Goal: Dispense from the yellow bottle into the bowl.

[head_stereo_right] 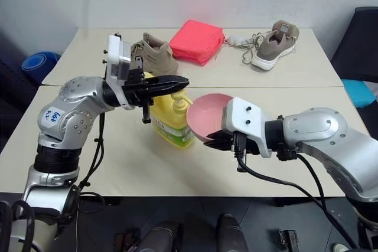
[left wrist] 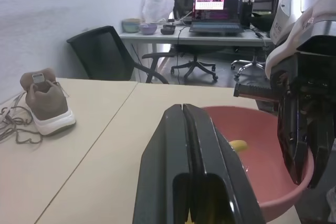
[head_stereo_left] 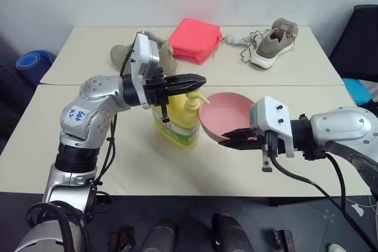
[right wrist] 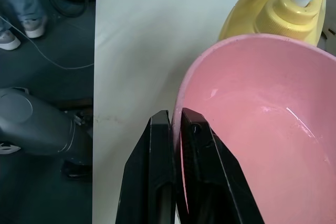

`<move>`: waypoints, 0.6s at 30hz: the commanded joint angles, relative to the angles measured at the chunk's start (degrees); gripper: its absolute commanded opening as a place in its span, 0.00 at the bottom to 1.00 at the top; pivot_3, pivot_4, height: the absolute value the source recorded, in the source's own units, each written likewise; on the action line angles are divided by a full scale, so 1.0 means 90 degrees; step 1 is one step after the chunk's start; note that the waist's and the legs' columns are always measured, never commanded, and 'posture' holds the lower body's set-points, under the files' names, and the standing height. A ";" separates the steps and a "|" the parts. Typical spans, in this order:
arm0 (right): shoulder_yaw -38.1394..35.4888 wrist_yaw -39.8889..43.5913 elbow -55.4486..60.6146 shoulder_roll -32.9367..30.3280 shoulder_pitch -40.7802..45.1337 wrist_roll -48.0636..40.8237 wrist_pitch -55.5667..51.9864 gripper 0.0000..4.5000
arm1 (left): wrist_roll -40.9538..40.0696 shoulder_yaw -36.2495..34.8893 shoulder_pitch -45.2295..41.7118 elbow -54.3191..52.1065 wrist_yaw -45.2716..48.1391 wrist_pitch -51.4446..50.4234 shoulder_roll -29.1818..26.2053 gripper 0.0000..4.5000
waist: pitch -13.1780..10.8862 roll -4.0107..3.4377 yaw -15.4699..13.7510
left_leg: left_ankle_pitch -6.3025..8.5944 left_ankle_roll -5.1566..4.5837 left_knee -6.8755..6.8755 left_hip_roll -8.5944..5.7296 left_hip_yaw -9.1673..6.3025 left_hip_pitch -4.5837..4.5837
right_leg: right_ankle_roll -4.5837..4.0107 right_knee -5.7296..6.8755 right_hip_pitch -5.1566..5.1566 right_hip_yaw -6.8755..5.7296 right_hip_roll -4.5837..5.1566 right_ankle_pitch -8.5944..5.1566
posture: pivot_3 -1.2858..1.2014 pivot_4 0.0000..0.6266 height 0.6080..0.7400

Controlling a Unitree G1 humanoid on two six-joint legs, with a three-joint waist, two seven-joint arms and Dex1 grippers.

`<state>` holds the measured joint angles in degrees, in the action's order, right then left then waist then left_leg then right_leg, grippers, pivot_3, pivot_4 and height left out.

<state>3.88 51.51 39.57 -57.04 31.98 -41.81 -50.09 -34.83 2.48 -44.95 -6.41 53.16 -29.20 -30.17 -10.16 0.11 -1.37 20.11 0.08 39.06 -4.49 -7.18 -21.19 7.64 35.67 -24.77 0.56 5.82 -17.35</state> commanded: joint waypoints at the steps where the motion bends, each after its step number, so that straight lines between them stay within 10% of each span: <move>1: -0.0043 -0.0037 0.0169 0.0060 0.0134 0.0063 0.0083 0.00 | 0.0299 0.0291 0.0035 -0.0077 -0.0009 -0.0237 -0.0077 0.01 | 0.0000 0.0000 -0.0002 | 0.0000 0.0000 0.0001 0.0000 0.0000 0.0002 | 0.0000 0.0001 0.0002 0.0000 0.0000 0.0000 | 0.52 0.24 1.00; 18: -0.0033 -0.0058 0.0048 0.0227 0.0132 0.0256 0.0071 0.00 | 0.0698 0.0652 0.0541 -0.0099 -0.0301 -0.0624 -0.0096 0.01 | 0.0032 0.0003 -0.0010 | 0.0000 0.0000 0.0002 0.0000 -0.0001 0.0035 | 0.0000 0.0006 0.0033 0.0002 0.0000 0.0000 | 0.52 0.24 1.00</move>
<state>4.20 51.23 38.55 -55.66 32.31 -39.40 -50.06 -31.52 4.56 -43.63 -10.30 50.65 -31.78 -30.90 -9.88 0.13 -1.47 20.11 0.08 39.08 -4.49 -7.18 -20.84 7.64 35.73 -24.44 0.58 5.82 -17.35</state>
